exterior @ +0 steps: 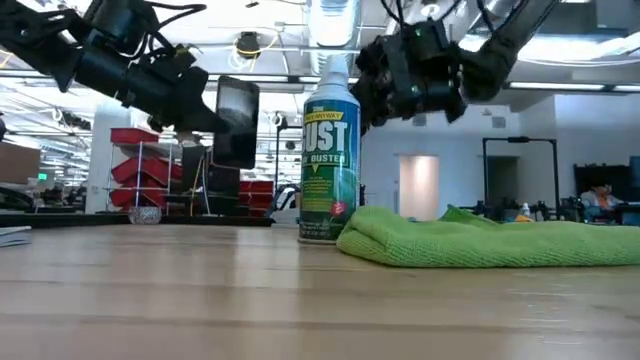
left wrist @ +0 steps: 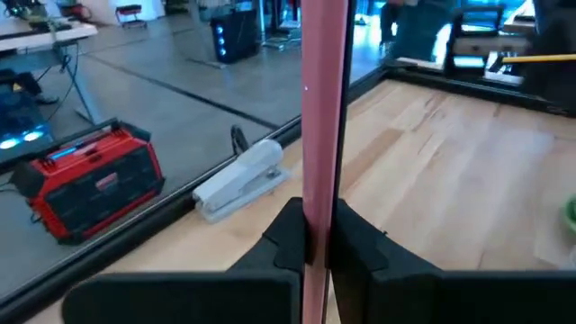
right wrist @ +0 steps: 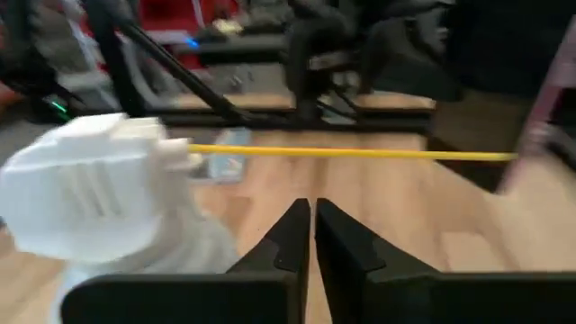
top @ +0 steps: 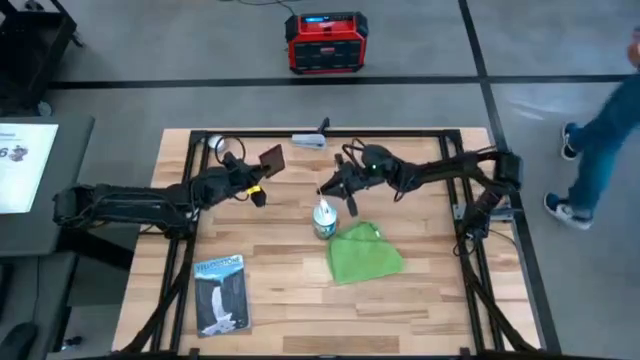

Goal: Apply microfiber cloth
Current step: Spray the pink cellphone using the spray bottle

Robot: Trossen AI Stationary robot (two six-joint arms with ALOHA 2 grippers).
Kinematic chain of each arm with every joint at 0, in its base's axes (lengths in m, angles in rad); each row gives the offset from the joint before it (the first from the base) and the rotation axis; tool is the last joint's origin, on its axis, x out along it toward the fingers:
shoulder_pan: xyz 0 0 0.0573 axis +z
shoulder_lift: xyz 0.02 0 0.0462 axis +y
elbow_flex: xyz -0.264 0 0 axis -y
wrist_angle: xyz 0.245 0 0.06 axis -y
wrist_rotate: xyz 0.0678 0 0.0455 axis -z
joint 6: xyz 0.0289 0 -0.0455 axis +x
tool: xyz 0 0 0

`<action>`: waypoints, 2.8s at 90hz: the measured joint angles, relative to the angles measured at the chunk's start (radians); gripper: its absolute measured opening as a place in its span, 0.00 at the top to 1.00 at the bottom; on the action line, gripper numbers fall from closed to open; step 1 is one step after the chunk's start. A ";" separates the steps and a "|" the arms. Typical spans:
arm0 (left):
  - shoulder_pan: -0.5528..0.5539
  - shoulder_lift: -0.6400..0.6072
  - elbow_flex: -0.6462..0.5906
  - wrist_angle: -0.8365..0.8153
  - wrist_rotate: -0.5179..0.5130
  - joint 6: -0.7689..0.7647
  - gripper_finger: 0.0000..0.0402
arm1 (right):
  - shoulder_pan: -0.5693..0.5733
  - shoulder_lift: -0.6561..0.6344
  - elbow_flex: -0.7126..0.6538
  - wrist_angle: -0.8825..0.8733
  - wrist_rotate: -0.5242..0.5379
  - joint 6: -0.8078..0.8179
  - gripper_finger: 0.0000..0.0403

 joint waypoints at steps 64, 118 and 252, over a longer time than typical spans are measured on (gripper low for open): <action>0.153 0.254 0.118 0.130 0.308 0.086 0.99 | 0.104 -0.323 0.245 -0.883 0.352 -0.119 1.00; 0.196 0.478 0.294 0.127 0.367 0.104 0.99 | 0.187 -0.094 0.543 -1.153 0.403 -0.126 1.00; 0.116 0.440 0.293 0.118 0.272 0.075 0.99 | 0.225 0.053 0.669 -1.220 0.353 -0.113 1.00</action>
